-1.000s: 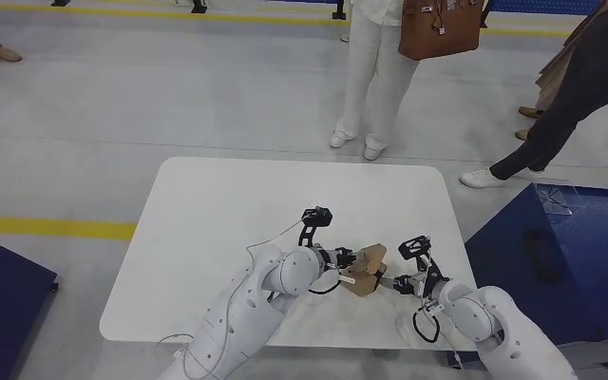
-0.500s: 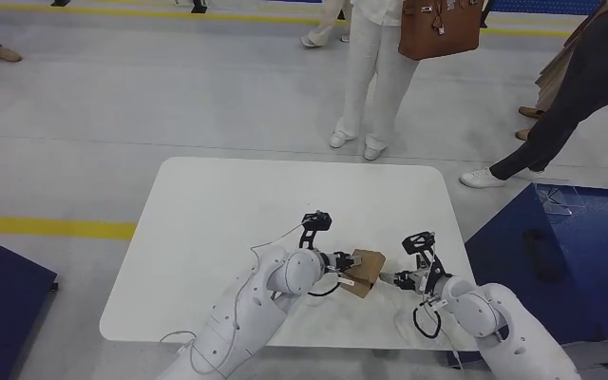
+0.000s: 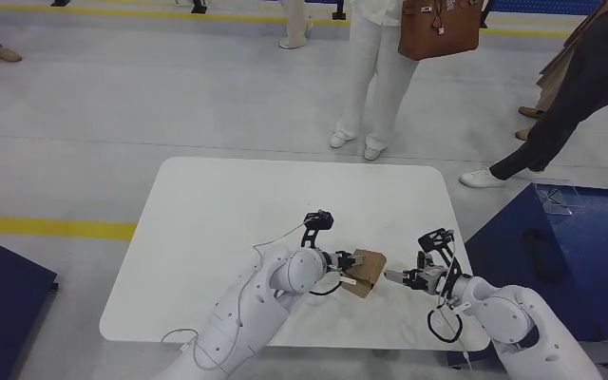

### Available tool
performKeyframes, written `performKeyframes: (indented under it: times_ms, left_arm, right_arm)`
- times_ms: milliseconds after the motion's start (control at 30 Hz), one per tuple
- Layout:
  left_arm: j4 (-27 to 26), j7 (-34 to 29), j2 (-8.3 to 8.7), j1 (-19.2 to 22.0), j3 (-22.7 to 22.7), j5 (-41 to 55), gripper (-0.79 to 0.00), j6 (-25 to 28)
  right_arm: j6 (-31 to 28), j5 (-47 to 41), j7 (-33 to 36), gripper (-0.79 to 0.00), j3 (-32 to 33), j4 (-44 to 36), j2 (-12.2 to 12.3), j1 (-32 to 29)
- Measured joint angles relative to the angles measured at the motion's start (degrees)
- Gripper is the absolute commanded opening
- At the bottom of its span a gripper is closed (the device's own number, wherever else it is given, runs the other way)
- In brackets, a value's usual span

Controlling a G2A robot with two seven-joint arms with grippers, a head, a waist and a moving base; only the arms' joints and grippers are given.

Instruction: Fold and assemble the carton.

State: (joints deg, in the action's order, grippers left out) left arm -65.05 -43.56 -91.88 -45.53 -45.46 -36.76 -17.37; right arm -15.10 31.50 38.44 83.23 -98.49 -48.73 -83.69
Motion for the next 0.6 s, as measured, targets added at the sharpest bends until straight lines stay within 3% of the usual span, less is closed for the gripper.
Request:
performKeyframes:
  times_ms: [267, 600]
  left_arm:
    - [0.63, -0.23, -0.26, -0.07, -0.2, 0.61, 0.0, 0.53]
    - [1.08, -0.71, -0.44, -0.07, -0.47, 0.75, 0.0, 0.92]
  right_arm:
    - [6.06, 7.91, -5.91, 0.0, -4.38, -0.83, -1.0, 0.64]
    - [7.03, 10.15, -7.48, 0.0, -6.58, -0.29, -1.79, 1.76]
